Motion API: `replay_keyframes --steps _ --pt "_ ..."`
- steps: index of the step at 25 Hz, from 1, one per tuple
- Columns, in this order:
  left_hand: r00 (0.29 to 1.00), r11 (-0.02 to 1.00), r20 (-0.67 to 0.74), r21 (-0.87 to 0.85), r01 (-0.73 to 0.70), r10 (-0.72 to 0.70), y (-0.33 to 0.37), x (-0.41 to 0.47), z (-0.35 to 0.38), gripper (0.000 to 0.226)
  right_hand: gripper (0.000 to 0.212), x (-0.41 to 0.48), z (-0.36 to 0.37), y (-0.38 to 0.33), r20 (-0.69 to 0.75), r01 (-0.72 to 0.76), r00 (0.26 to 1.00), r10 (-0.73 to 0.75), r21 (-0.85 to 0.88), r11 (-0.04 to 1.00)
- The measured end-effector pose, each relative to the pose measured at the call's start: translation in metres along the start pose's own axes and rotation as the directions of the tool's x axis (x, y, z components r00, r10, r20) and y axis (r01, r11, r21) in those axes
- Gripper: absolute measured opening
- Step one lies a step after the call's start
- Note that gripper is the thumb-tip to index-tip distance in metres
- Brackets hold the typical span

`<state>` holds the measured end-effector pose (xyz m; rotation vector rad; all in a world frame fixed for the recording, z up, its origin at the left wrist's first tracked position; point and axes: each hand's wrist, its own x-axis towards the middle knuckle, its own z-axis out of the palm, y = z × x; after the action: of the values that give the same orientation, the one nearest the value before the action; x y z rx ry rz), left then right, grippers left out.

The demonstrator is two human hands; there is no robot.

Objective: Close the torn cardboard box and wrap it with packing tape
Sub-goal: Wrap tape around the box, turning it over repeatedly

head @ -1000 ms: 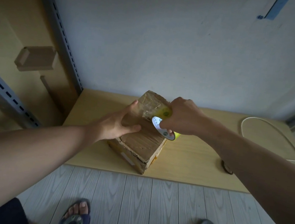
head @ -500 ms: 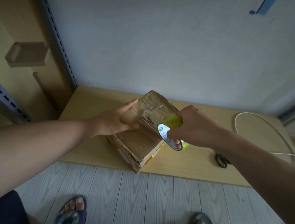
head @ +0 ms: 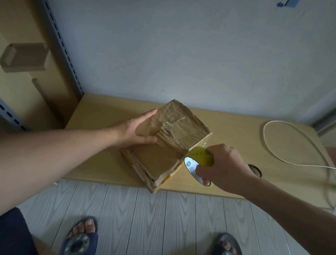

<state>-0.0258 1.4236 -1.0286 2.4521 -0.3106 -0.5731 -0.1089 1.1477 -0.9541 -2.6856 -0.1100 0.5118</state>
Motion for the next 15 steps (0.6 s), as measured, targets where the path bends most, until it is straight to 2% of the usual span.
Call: replay_keyframes --steps 5,9,15 --pt "1.000 1.000 0.023 0.007 -0.013 0.013 -0.002 0.001 0.002 0.103 0.016 -0.002 0.017 0.007 0.041 -0.019 0.999 0.017 0.040 0.999" --pt "0.999 1.000 0.025 0.020 -0.020 0.019 -0.005 0.002 0.002 0.105 0.019 0.001 0.019 0.015 0.020 -0.010 1.000 0.009 0.068 0.998" --pt "0.999 0.999 0.023 0.041 -0.032 0.031 -0.006 0.005 0.002 0.102 0.010 0.010 0.027 0.025 0.033 -0.009 0.999 0.006 0.079 0.997"
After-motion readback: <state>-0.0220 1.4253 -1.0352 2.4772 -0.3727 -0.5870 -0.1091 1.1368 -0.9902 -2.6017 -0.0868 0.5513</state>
